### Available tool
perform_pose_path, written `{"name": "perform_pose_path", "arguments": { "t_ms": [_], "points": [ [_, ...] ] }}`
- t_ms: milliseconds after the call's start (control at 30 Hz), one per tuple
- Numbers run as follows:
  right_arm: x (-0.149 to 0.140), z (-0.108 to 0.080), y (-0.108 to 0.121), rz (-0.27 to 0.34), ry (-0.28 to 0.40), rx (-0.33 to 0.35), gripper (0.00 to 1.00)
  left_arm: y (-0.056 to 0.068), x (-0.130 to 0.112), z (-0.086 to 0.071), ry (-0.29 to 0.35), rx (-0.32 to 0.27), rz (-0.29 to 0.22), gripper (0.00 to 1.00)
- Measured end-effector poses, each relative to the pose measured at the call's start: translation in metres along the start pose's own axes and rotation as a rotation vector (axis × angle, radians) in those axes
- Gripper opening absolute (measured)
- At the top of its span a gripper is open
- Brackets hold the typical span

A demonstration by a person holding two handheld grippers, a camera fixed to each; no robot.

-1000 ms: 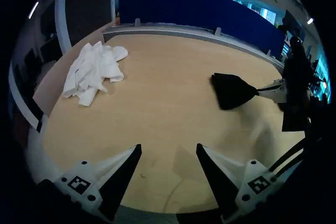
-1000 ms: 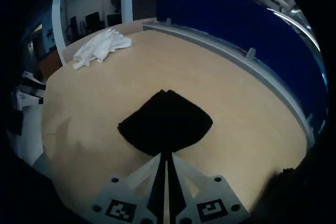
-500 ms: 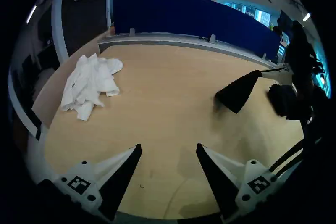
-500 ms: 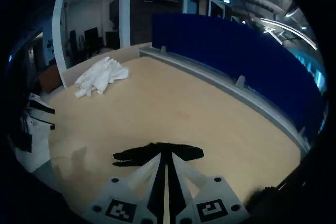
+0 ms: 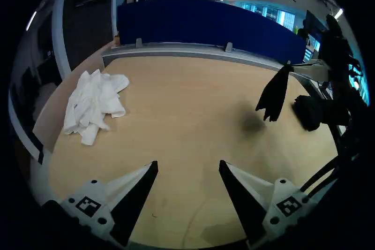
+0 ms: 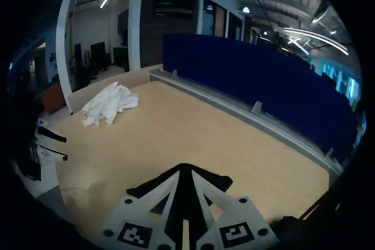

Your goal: Fold towel

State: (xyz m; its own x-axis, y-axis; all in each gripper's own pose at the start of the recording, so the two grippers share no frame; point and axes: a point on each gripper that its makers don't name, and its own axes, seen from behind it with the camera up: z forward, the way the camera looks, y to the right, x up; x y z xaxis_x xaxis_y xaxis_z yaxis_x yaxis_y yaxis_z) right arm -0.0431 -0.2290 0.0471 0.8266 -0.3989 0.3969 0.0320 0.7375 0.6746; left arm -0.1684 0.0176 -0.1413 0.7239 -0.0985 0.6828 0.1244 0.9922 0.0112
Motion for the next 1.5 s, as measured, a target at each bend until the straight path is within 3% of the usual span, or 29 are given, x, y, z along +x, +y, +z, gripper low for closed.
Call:
{"name": "perform_pose_path", "arguments": {
  "t_ms": [333, 967, 1500],
  "points": [
    [0.008, -0.028, 0.043, 0.037, 0.023, -0.064, 0.03, 0.017, 0.007, 0.006, -0.001, -0.041, 0.025, 0.97],
    [-0.006, -0.100, 0.183, 0.112, 0.007, -0.241, 0.03, 0.046, 0.015, 0.018, -0.015, -0.079, 0.054, 0.97],
    [-0.016, -0.128, 0.266, 0.119, -0.023, -0.340, 0.03, 0.060, 0.017, 0.020, -0.025, -0.081, 0.075, 0.97]
  ]
}}
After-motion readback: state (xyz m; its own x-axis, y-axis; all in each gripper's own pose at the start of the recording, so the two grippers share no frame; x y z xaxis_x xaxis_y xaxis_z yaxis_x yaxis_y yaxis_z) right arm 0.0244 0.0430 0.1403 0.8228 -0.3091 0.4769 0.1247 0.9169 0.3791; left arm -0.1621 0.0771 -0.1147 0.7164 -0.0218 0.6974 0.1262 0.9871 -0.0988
